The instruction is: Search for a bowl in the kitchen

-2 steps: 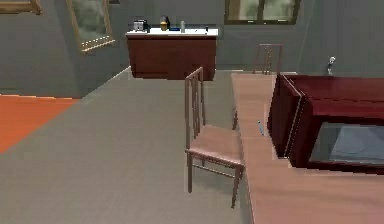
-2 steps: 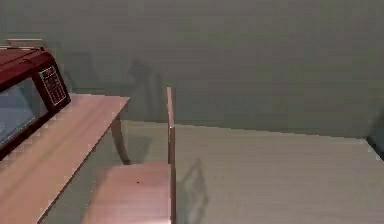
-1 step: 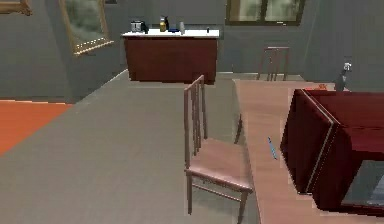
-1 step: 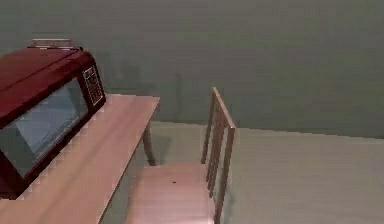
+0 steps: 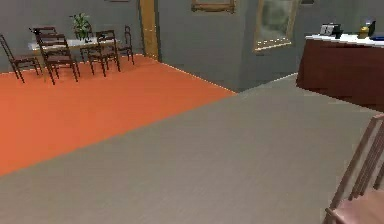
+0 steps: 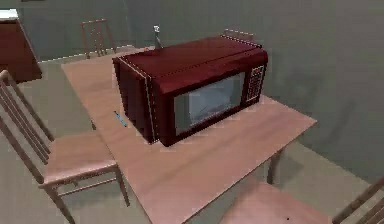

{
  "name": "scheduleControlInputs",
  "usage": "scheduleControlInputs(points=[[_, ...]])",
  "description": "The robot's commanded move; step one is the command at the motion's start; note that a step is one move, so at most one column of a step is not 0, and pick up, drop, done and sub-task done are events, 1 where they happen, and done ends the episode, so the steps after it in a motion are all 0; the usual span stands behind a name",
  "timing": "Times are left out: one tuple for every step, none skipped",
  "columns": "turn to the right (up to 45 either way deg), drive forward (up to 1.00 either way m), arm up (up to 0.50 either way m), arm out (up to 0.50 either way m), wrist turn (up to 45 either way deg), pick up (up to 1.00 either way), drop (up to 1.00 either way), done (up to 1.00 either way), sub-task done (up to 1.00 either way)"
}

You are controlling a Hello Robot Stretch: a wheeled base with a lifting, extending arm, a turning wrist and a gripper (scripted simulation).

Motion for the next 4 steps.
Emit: scheduleControlInputs(points=[[-45.0, 0.0, 0.0, 0.0, 0.0, 0.0, 0.0, 0.0, 0.0], [-45.0, 0.0, 0.0, 0.0, 0.0, 0.0, 0.0, 0.0, 0.0], [-3.0, 0.0, 0.0, 0.0, 0.0, 0.0, 0.0, 0.0, 0.0], [0.0, 0.2, 0.0, 0.0, 0.0, 0.0, 0.0, 0.0, 0.0]])
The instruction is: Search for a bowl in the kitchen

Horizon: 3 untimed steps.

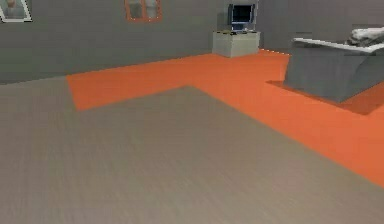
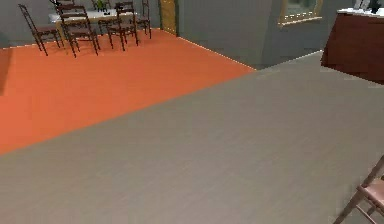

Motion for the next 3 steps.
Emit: scheduleControlInputs(points=[[-45.0, 0.0, 0.0, 0.0, 0.0, 0.0, 0.0, 0.0, 0.0], [-42.0, 0.0, 0.0, 0.0, 0.0, 0.0, 0.0, 0.0, 0.0], [0.0, 0.8, 0.0, 0.0, 0.0, 0.0, 0.0, 0.0, 0.0]])
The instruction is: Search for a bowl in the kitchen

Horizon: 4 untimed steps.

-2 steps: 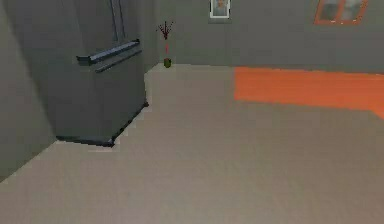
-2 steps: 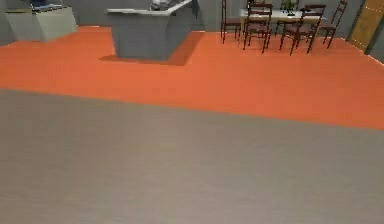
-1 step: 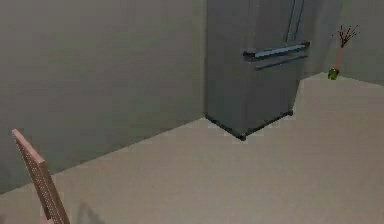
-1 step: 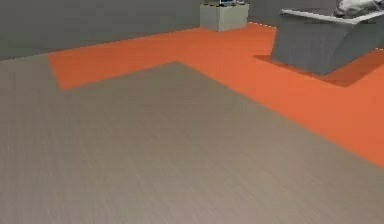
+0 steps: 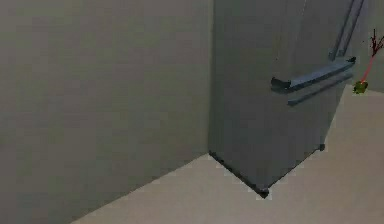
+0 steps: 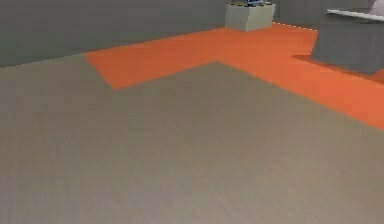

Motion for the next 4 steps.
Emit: scheduleControlInputs(points=[[-24.0, 0.0, 0.0, 0.0, 0.0, 0.0, 0.0, 0.0, 0.0], [0.0, 0.5, 0.0, 0.0, 0.0, 0.0, 0.0, 0.0, 0.0], [-45.0, 0.0, 0.0, 0.0, 0.0, 0.0, 0.0, 0.0, 0.0], [-36.0, 0.0, 0.0, 0.0, 0.0, 0.0, 0.0, 0.0, 0.0]])
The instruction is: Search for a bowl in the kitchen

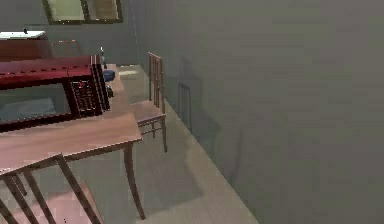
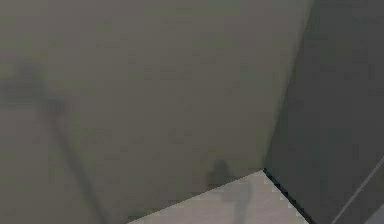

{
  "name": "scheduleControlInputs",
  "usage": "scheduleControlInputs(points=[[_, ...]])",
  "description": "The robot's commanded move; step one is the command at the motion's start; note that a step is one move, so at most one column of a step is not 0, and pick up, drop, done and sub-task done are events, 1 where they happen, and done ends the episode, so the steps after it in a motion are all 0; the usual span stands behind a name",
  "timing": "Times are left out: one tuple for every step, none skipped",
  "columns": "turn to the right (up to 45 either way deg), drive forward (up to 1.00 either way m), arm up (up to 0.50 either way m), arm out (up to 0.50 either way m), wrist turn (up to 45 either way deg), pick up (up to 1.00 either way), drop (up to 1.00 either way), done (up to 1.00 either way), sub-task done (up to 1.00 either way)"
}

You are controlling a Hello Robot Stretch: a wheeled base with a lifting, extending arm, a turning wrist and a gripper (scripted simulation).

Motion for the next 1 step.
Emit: scheduleControlInputs(points=[[-3.0, 0.0, 0.0, 0.0, 0.0, 0.0, 0.0, 0.0, 0.0]])
